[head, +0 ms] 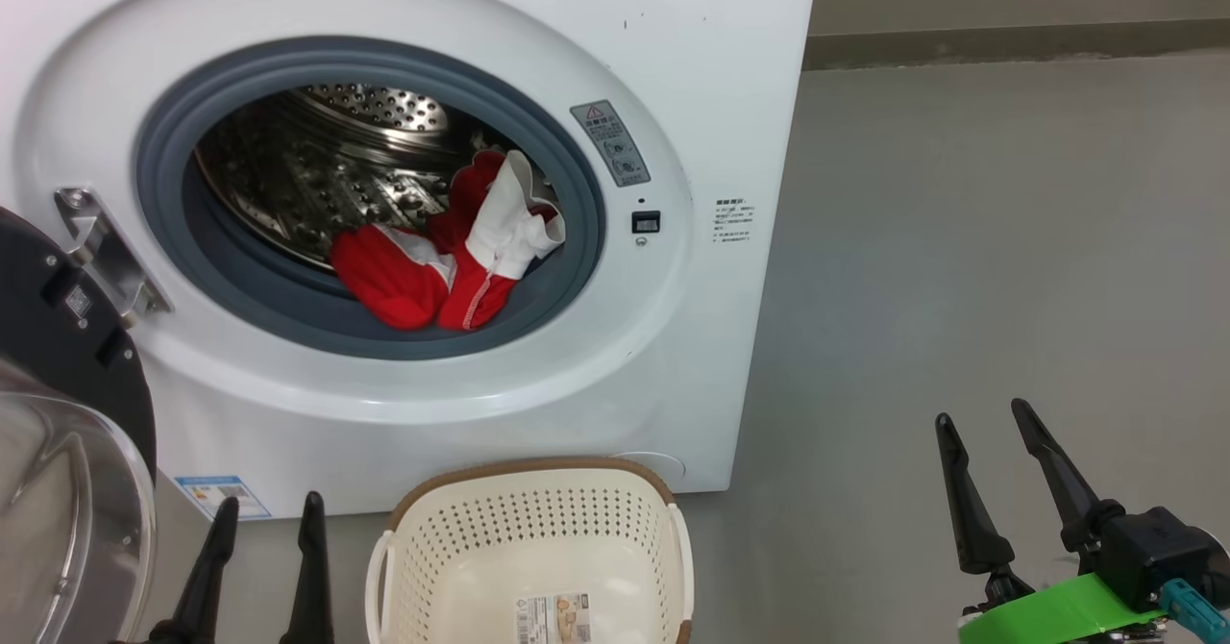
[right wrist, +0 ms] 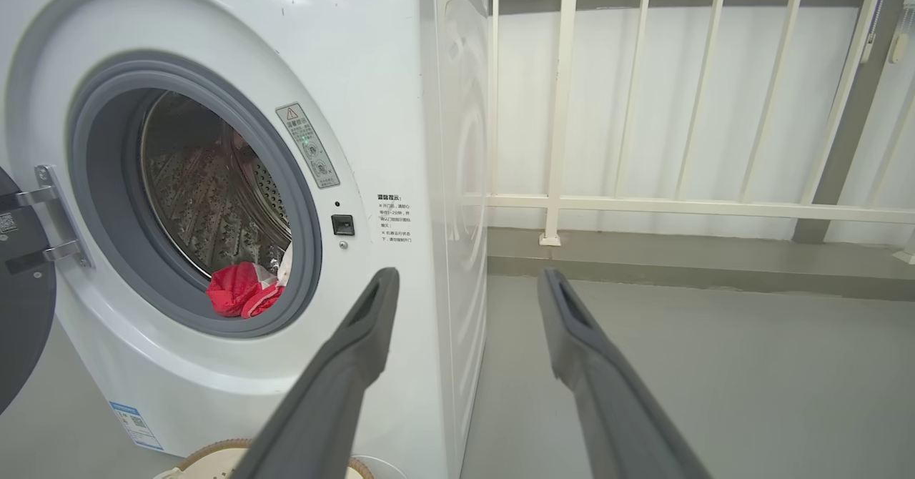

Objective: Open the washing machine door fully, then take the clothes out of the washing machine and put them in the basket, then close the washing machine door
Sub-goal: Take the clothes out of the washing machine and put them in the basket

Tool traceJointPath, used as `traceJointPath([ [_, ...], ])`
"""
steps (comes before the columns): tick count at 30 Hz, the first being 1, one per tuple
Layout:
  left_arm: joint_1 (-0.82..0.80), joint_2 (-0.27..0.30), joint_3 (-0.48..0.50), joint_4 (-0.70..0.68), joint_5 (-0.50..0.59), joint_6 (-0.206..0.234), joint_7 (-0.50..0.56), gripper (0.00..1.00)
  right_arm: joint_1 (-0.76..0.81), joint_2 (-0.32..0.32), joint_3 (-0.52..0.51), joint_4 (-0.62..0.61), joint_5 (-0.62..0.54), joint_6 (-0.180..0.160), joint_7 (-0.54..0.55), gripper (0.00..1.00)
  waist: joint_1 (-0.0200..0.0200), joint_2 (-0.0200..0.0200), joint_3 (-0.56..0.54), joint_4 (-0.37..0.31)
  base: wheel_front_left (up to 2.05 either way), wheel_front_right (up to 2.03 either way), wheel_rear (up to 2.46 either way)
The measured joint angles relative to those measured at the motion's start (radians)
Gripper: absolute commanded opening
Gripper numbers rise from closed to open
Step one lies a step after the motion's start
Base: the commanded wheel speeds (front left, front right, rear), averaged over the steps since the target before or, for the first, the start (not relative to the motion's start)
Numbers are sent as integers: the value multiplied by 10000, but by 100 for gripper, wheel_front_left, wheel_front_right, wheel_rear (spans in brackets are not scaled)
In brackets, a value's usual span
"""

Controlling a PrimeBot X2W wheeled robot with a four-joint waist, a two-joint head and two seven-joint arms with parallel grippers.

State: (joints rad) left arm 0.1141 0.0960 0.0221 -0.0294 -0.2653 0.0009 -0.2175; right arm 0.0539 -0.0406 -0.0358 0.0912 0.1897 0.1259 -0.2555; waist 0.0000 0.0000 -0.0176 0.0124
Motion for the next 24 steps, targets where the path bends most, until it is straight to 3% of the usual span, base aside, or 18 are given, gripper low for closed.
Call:
traceJointPath([
  [24,-1451,-176,-374,495,-107,355,-127,100,-421,0,79,-222,-192,0,0,100,0,0,1258,353,0,0,0],
])
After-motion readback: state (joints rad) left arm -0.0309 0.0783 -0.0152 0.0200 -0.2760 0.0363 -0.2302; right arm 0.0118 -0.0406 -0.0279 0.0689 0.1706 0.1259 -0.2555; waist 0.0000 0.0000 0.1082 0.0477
